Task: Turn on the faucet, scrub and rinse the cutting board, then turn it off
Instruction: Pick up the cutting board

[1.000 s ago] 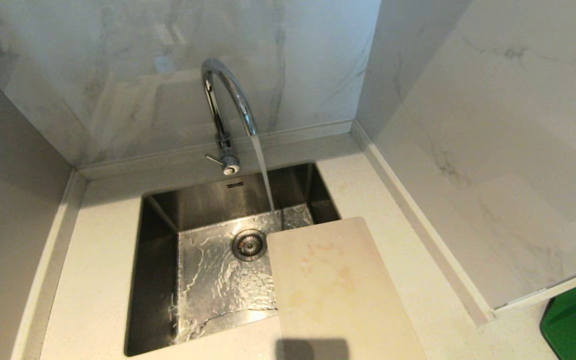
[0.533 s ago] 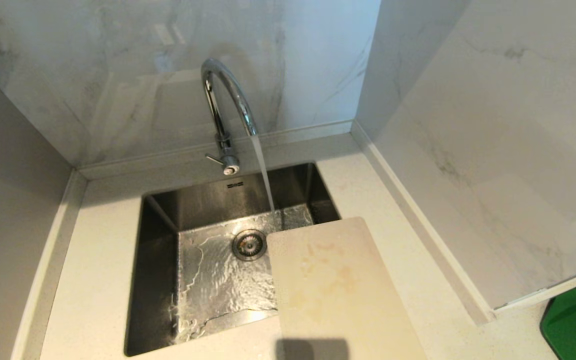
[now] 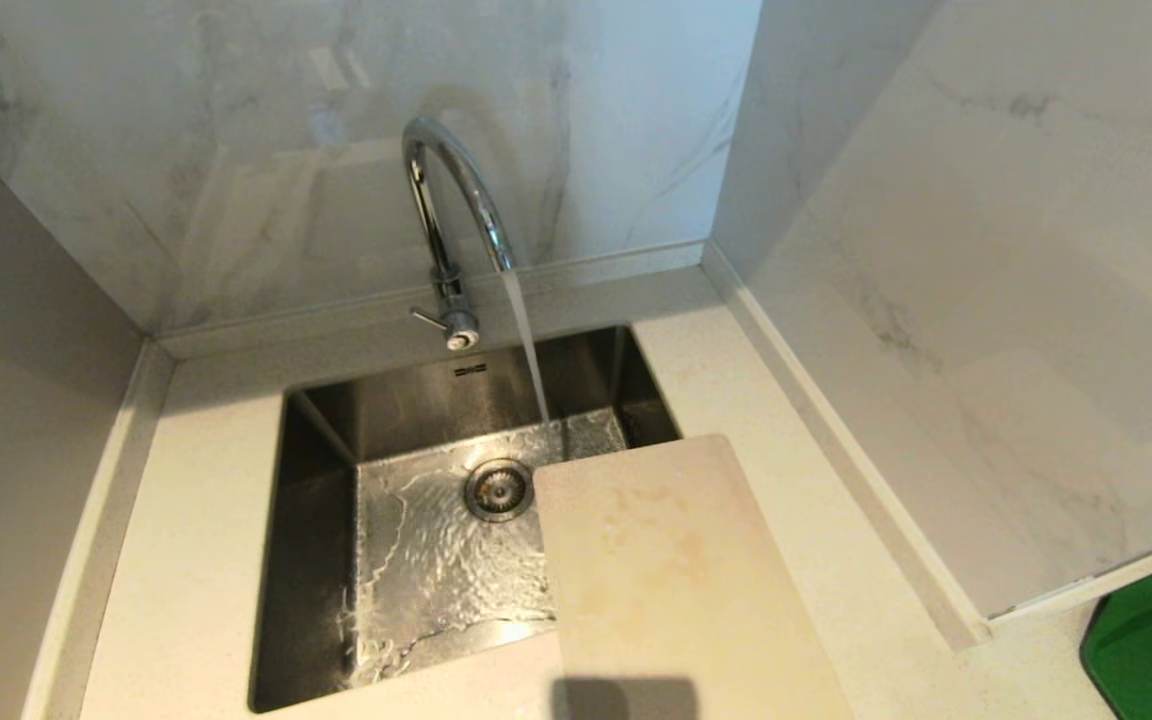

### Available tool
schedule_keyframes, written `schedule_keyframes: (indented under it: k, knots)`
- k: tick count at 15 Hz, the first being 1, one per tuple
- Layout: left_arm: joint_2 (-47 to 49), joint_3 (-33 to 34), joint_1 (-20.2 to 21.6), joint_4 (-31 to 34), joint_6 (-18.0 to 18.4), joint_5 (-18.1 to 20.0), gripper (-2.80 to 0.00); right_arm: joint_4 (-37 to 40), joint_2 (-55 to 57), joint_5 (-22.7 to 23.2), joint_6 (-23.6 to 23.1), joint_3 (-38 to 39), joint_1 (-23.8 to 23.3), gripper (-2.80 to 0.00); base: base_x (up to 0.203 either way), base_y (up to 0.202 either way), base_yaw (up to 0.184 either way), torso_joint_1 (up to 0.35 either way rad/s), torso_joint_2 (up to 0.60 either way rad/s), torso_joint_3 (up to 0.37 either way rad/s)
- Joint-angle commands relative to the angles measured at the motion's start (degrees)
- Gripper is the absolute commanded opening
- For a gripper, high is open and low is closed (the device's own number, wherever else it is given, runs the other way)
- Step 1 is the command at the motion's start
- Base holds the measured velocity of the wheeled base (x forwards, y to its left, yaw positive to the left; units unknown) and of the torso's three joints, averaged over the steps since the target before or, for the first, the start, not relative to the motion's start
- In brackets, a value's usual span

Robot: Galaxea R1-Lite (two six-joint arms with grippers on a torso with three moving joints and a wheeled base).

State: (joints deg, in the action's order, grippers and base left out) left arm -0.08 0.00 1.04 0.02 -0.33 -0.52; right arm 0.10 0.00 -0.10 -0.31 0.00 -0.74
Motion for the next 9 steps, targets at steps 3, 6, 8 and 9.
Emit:
schedule_keyframes:
  k: [3,6,8,9]
  knots:
    - [-0.19,0.17,0.02,-0.02,-0.02,0.00,-2.80,-0.01,0.00,0.01,0.05,0.02,0.03,-2.80,-0.021,0.000,-0.011,0.007,0.00,0.001]
    - [-0.19,0.10,0.02,-0.02,-0.02,0.00,-2.80,-0.01,-0.03,0.01,0.04,0.07,-0.03,-2.80,-0.215,0.000,0.025,-0.004,0.01,0.000]
    - [-0.19,0.15,0.02,0.03,-0.02,0.00,-2.80,-0.01,0.00,0.01,0.05,0.09,-0.04,-2.80,-0.183,0.000,-0.013,-0.002,0.00,0.003]
    - [-0.19,0.11,0.02,-0.02,-0.02,0.00,-2.80,-0.01,0.00,0.01,0.05,0.00,0.04,-2.80,-0.173,0.000,-0.015,-0.001,0.00,0.007]
